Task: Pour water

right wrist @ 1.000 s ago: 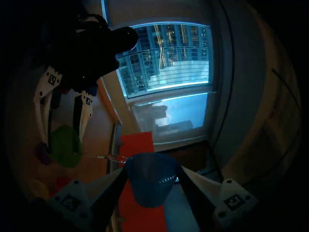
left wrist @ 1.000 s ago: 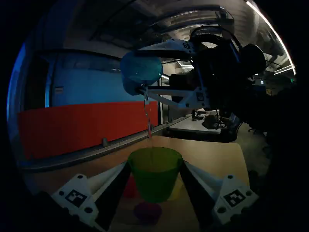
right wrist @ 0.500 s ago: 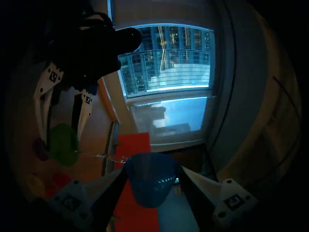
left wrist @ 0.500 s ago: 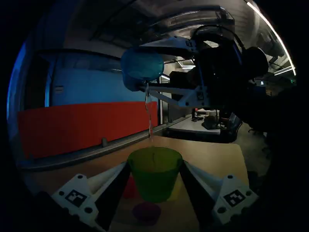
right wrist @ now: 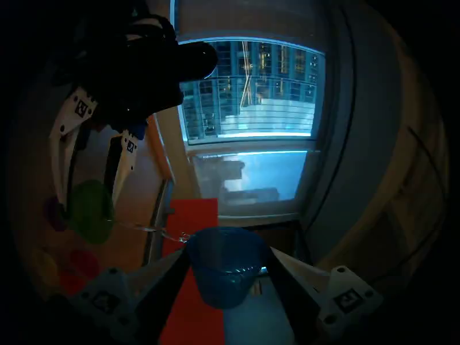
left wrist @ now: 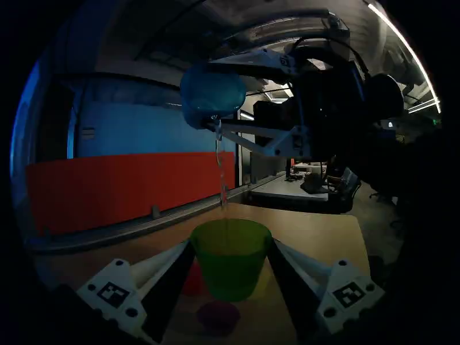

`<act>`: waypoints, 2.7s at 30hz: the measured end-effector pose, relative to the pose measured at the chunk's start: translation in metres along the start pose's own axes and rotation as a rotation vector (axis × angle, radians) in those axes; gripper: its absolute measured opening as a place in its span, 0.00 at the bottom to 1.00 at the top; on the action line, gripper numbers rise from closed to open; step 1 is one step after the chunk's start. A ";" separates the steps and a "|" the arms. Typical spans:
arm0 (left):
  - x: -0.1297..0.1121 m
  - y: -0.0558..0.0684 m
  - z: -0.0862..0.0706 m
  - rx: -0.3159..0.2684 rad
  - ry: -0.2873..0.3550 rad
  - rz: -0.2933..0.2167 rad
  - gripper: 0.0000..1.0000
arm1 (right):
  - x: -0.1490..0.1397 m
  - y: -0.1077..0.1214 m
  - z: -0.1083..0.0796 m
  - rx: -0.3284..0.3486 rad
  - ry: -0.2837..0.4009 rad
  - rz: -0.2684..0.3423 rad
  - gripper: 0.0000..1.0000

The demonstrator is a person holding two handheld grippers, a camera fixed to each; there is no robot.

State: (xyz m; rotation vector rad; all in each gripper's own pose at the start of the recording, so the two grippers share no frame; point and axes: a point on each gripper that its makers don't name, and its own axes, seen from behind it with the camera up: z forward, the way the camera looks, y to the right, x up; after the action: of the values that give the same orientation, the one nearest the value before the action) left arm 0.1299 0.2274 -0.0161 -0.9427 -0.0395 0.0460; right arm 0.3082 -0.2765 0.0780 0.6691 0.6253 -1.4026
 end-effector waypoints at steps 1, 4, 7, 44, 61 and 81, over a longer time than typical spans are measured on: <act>0.000 0.000 0.000 0.000 0.000 0.000 0.87 | 0.000 0.000 0.000 -0.001 0.000 -0.006 0.92; 0.000 0.000 0.000 0.001 0.000 0.000 0.87 | 0.002 0.000 0.001 -0.003 -0.002 -0.023 0.92; 0.000 0.000 -0.001 0.001 0.000 -0.001 0.87 | 0.003 -0.001 0.002 -0.005 -0.002 -0.041 0.92; 0.000 -0.004 -0.001 0.011 0.009 -0.016 0.87 | 0.019 0.006 0.005 -0.027 0.017 -0.184 0.92; 0.004 -0.002 -0.006 0.015 0.020 -0.002 0.87 | 0.009 0.002 -0.012 -0.003 0.013 0.256 0.92; 0.008 -0.006 -0.008 0.030 0.018 0.012 0.87 | 0.047 -0.004 -0.031 0.065 0.070 1.133 0.92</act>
State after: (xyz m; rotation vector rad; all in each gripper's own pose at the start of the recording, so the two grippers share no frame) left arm 0.1386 0.2181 -0.0163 -0.9137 -0.0170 0.0487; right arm 0.3075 -0.2851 0.0228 0.9173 0.1620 -0.3412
